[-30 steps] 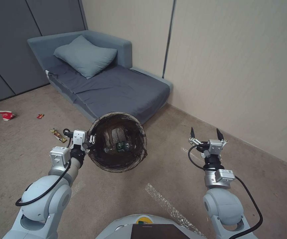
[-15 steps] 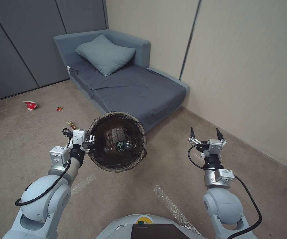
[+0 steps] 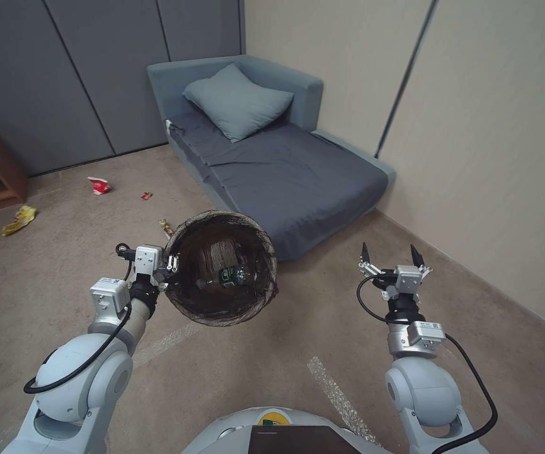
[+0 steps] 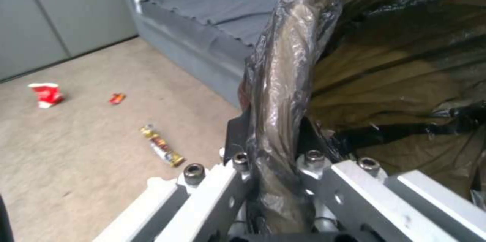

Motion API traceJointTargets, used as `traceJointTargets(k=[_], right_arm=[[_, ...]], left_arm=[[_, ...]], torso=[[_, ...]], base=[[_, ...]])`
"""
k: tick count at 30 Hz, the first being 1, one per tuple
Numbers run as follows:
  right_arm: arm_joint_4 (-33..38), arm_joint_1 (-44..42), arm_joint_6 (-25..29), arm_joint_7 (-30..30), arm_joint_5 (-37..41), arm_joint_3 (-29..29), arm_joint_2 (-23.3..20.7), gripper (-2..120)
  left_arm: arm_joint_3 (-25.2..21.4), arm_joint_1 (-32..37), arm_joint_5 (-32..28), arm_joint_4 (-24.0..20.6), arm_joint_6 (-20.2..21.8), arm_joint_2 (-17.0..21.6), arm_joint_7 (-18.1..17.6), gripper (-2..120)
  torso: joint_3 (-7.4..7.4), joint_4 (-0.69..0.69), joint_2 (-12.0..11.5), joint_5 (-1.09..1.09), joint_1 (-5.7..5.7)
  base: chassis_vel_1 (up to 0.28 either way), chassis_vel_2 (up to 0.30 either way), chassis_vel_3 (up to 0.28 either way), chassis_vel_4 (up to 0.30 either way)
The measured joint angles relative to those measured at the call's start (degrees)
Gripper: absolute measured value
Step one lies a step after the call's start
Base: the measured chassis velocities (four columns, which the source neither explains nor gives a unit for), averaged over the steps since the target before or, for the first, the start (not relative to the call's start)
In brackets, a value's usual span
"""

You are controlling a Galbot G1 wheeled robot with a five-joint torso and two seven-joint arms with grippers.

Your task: Pick up the trash bin, then pick up the garbage from the floor and place it into the trash bin.

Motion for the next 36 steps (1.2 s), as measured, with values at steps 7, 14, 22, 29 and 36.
traceJointTargets(k=[7,14,22,29,36], right_arm=[[-0.06,0.16,-0.16,-0.05,-0.25,-0.48,0.13,100],[-0.01,0.04,-0.37,-0.08,-0.38,-0.53,0.07,100],[-0.02,0.05,-0.35,-0.07,-0.37,0.09,-0.12,100],[-0.39,0.67,-0.28,-0.08,-0.33,0.23,-0.11,100],[-0.47,0.8,-0.27,-0.07,-0.32,0.23,-0.1,100]], left_arm=[[-0.86,0.97,-0.23,-0.92,0.09,0.08,0.05,0],[-1.19,1.12,-0.51,-1.15,0.13,0.18,-0.09,0],[-1.09,0.87,-0.5,-1.09,0.18,-0.01,-0.1,0],[-1.46,0.73,-0.76,-0.94,0.31,0.06,-0.05,0],[-1.54,0.72,-0.8,-0.86,0.32,0.09,-0.04,0]], torso=[[0.0,-0.01,0.0,0.0,0.0],[0.0,-0.01,0.0,0.0,0.0],[0.0,-0.01,0.0,0.0,0.0],[0.0,0.0,0.0,0.0,0.0],[0.0,0.0,0.0,0.0,0.0]], base=[[0.057,0.058,0.056,0.054],[0.031,0.027,0.023,0.027],[0.041,0.053,0.051,0.043],[0.05,0.054,0.06,0.059],[0.056,0.053,0.051,0.051]])
